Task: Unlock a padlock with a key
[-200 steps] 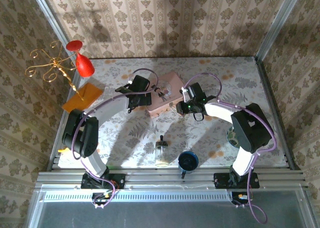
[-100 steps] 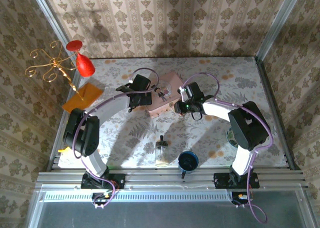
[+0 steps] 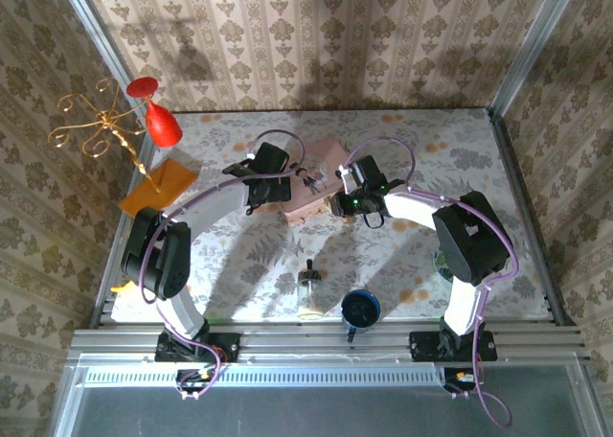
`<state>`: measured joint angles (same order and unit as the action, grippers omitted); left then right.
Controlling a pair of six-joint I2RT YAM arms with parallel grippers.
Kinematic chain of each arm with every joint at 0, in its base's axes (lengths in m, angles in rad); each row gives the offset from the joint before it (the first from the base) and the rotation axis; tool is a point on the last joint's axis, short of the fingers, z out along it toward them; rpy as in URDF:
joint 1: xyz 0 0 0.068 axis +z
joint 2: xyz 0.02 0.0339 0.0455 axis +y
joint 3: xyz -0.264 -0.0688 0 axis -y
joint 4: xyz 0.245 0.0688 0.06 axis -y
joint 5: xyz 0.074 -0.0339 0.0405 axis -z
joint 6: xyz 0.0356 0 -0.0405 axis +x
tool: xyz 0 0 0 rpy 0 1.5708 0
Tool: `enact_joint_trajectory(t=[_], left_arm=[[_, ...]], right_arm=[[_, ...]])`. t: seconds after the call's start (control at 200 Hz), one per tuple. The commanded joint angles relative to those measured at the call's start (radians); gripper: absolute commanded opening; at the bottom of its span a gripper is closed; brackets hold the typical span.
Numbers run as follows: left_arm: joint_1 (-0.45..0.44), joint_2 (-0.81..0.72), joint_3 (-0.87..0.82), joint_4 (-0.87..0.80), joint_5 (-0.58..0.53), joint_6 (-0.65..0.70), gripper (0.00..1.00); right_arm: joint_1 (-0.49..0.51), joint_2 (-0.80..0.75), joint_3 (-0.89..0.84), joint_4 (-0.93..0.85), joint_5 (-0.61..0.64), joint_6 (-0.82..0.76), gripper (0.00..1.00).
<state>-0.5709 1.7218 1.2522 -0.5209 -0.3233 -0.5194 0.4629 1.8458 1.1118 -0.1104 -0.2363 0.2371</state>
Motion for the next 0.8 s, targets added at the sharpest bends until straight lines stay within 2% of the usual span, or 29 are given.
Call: enact_joint_trajectory(t=[0.0,0.65,0.795], left_arm=[[-0.015,0.038,0.019,-0.037,0.000,-0.005,1.00],[-0.018,0.038,0.041,-0.051,0.002,-0.010,1.00],[-0.019,0.036,0.045,-0.057,-0.002,-0.008,1.00]], right_arm=[[0.023,0.031,0.025,0.022,-0.027,-0.010,0.26],[0.016,0.051,0.024,0.000,-0.083,-0.059,0.26],[0.016,0.031,0.013,0.026,-0.077,-0.036,0.20]])
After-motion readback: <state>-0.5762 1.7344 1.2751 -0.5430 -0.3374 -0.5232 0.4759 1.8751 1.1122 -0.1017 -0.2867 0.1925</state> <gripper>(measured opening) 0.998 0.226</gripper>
